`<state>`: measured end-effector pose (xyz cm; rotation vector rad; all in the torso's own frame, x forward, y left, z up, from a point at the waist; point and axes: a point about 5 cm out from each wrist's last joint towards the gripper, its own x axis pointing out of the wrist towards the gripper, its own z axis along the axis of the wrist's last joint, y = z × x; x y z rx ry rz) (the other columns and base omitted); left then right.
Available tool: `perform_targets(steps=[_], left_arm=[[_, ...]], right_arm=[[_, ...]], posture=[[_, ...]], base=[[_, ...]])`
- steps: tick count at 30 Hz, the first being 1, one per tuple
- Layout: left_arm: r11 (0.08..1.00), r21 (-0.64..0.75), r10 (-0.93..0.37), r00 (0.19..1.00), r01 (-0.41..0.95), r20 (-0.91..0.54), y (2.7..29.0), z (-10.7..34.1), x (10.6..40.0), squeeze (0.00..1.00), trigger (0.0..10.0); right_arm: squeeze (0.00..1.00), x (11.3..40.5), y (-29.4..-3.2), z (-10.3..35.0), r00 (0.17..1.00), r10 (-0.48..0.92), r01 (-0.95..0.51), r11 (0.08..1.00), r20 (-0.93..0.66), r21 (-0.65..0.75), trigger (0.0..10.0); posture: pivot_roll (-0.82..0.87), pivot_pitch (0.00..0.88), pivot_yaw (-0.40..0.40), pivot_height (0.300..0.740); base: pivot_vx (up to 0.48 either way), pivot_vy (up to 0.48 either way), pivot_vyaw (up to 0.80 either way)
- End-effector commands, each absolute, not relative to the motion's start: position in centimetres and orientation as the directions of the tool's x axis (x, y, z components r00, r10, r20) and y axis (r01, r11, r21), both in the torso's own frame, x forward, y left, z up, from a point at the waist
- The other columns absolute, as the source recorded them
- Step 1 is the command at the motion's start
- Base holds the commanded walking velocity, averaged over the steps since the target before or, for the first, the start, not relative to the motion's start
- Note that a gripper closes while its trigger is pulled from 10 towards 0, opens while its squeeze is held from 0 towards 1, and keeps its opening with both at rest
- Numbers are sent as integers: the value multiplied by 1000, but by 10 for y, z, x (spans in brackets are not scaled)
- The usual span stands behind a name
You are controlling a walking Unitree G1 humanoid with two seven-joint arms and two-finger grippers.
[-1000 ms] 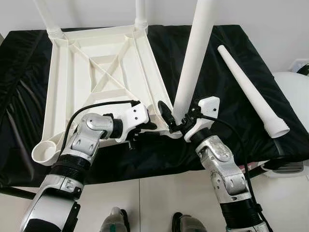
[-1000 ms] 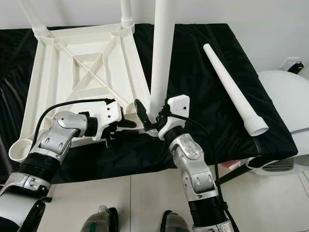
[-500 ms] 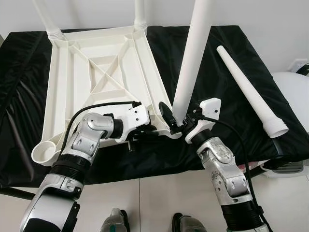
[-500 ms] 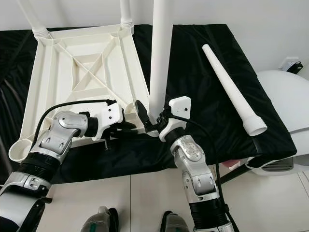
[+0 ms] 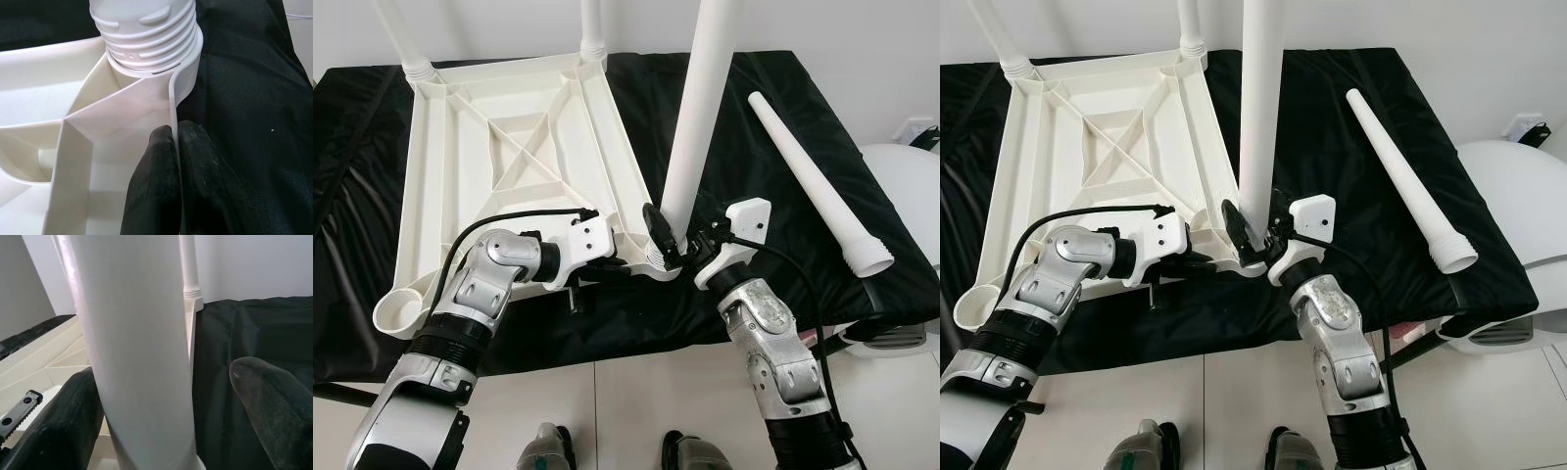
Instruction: Building children table
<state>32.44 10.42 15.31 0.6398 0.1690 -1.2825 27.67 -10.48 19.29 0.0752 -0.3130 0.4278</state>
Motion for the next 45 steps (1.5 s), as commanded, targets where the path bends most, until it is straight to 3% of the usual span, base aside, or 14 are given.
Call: perform_targets(steps=[1, 2, 3, 22, 43, 44, 45], left_arm=[[253, 249, -697, 355, 935, -623, 126, 96, 315, 0, 0], [254, 253, -696, 359, 933, -622, 126, 97, 316, 0, 0], [258, 260, -691, 366, 930, -623, 126, 98, 317, 0, 10000], [249, 292, -701, 380, 923, -604, 121, 107, 320, 0, 10000], [236, 292, -704, 371, 927, -605, 120, 108, 318, 0, 10000], [237, 292, -705, 371, 927, -604, 120, 108, 318, 0, 10000], [237, 293, -705, 372, 926, -604, 120, 108, 319, 0, 10000]], right_arm=[[0, 273, -104, 190, 875, 378, -398, 918, 301, 3, 10000], [0, 273, -103, 190, 881, 367, -384, 923, 298, -2, 10000], [0, 272, -102, 189, 884, 366, -380, 925, 290, -8, 10000], [0, 265, -87, 176, 891, 388, -401, 916, 235, 12, 10000], [0, 270, -93, 186, 941, 202, -220, 975, 270, 39, 10000], [0, 270, -93, 187, 941, 203, -221, 974, 272, 40, 9451], [0, 269, -92, 187, 940, 204, -223, 974, 273, 41, 6431]], posture=[[37, 188, 24, 740], [37, 188, 24, 740], [37, 188, 24, 740], [46, 178, 10, 740], [48, 183, 14, 740], [49, 184, 14, 740], [49, 184, 14, 740]], base=[[0, 0, 0], [0, 0, 0], [0, 0, 0], [0, 0, 0], [0, 0, 0], [0, 0, 0], [0, 0, 0]])
